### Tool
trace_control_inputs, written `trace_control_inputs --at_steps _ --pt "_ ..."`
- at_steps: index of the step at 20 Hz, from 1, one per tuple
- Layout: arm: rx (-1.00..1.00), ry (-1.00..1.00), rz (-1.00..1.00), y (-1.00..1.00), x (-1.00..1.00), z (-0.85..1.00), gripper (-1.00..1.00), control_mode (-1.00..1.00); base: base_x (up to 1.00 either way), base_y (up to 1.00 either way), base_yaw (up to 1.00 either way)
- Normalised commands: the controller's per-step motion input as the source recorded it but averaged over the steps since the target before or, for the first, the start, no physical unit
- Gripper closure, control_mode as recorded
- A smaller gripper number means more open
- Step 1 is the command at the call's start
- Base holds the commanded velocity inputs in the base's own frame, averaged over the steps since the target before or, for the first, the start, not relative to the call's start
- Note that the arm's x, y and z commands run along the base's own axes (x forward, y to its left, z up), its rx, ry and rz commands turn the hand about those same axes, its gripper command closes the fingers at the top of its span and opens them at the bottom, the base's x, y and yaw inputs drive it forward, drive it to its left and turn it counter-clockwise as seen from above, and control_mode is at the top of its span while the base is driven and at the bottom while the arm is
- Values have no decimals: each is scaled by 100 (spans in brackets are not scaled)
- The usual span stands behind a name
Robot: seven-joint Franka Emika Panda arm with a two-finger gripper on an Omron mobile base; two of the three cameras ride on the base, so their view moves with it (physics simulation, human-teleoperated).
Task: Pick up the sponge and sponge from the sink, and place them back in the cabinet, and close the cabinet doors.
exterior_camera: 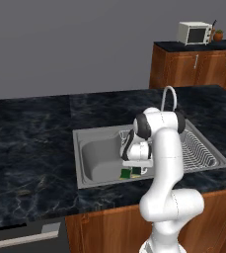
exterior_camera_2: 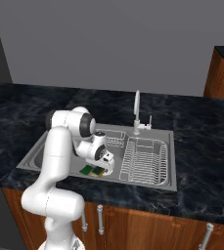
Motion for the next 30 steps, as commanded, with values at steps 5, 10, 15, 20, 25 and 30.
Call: trace_control_inputs --at_steps 5,10,15,20,25,30 --pt "0 5 0 0 3 -7 -100 -100 0 0 0" --pt "0 4 0 0 1 -9 -100 -100 0 0 0" --pt "0 3 0 0 0 -13 -100 -100 0 0 0" --pt "0 3 0 0 0 -12 -100 -100 0 0 0" --pt "0 3 0 4 0 -12 -100 -100 0 0 0" --pt "0 3 0 9 0 -12 -100 -100 0 0 0"
